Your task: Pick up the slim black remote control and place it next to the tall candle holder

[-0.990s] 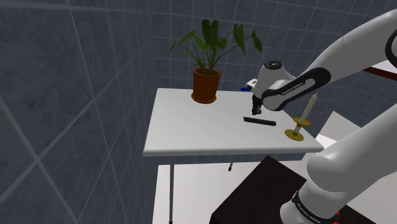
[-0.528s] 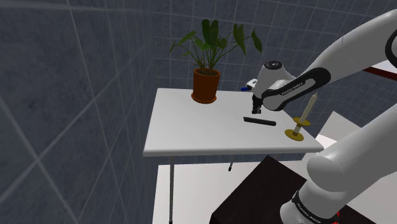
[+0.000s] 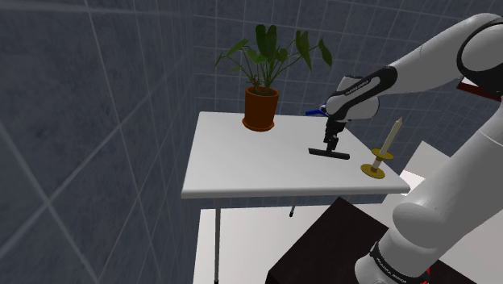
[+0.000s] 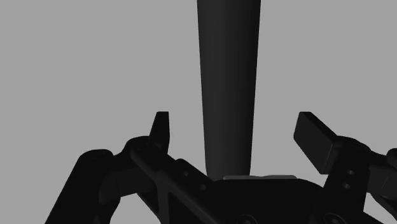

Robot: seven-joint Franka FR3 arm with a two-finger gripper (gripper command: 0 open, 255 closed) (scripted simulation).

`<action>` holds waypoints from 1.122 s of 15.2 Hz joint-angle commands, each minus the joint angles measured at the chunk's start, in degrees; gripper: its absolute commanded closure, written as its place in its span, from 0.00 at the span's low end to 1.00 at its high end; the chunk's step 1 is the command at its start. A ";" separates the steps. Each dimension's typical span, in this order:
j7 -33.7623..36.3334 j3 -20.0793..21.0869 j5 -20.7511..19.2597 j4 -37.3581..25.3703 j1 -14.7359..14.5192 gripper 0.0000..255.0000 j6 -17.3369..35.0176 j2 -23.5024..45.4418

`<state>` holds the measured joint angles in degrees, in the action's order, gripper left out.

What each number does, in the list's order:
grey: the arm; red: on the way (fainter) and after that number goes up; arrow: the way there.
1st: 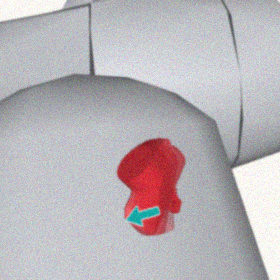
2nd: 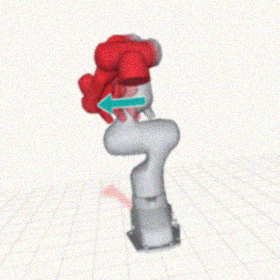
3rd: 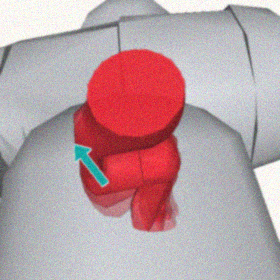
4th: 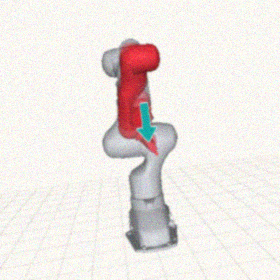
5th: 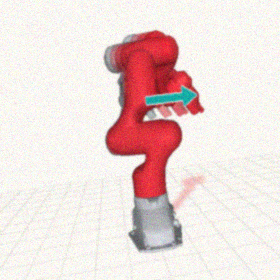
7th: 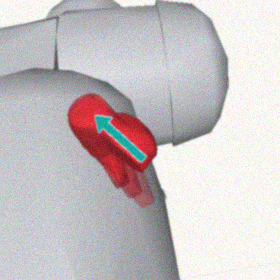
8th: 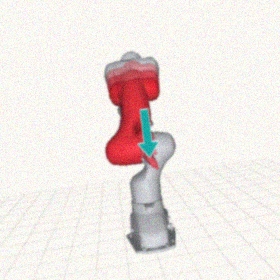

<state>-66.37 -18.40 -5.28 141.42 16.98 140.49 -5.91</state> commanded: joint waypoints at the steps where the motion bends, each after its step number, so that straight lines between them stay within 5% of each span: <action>1: -0.83 -0.22 1.21 0.34 -0.13 0.00 1.25 1.22; 11: -1.41 -0.33 1.98 0.74 -0.19 0.00 3.39 3.03; 12: -1.41 -0.33 1.98 0.74 -0.19 1.00 3.39 3.03; 17: -1.53 -0.38 2.02 0.62 -0.16 1.00 3.33 3.08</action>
<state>-67.90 -18.69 -3.20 142.06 16.75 143.49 -3.06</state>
